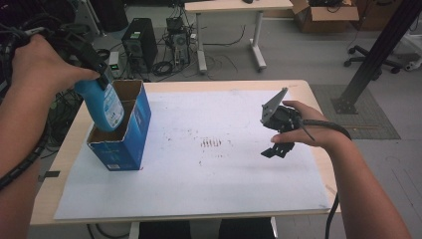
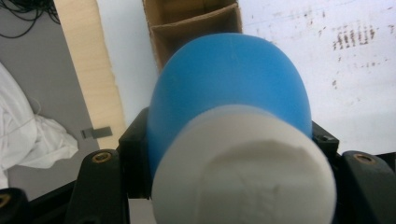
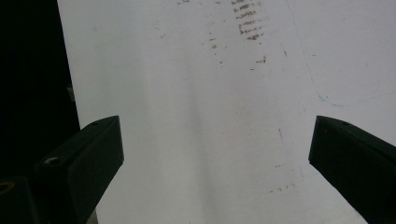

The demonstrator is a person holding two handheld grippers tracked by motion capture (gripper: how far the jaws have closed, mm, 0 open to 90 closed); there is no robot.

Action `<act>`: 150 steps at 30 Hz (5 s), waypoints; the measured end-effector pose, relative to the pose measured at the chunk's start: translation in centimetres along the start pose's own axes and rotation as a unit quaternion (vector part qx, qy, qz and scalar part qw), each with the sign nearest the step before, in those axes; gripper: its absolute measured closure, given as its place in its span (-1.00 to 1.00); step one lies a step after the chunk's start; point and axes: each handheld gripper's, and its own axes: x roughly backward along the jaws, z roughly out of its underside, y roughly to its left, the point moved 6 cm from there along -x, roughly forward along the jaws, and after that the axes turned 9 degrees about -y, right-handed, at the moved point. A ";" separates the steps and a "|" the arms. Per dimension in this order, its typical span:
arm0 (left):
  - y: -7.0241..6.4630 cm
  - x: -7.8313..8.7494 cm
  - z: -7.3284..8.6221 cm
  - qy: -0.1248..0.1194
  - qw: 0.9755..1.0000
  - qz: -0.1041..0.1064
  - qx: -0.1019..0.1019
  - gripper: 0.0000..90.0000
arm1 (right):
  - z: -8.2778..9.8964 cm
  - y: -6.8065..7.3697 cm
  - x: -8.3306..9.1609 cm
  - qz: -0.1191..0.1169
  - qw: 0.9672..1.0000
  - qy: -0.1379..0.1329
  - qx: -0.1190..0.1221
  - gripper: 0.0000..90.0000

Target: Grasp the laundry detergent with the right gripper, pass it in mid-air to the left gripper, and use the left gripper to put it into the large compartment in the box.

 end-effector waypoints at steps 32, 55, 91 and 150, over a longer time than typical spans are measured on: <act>0.8 -4.3 0.4 0.026 0.999 -0.006 -0.020 -0.16 | 0.3 -0.2 -1.2 -0.002 1.000 -0.001 -0.008 -0.93; 0.7 -7.7 1.0 0.040 0.999 0.004 -0.013 -0.16 | 0.6 -0.2 -1.7 -0.007 1.000 0.000 -0.009 -0.93; 0.1 -14.2 2.8 0.060 0.998 -0.011 -0.006 -0.16 | 1.2 -0.2 -2.8 -0.013 1.000 -0.008 -0.011 -0.93; 0.5 -14.8 2.7 0.036 0.999 -0.008 0.009 -0.36 | 2.0 -0.2 -2.8 -0.009 1.000 -0.013 -0.014 -0.92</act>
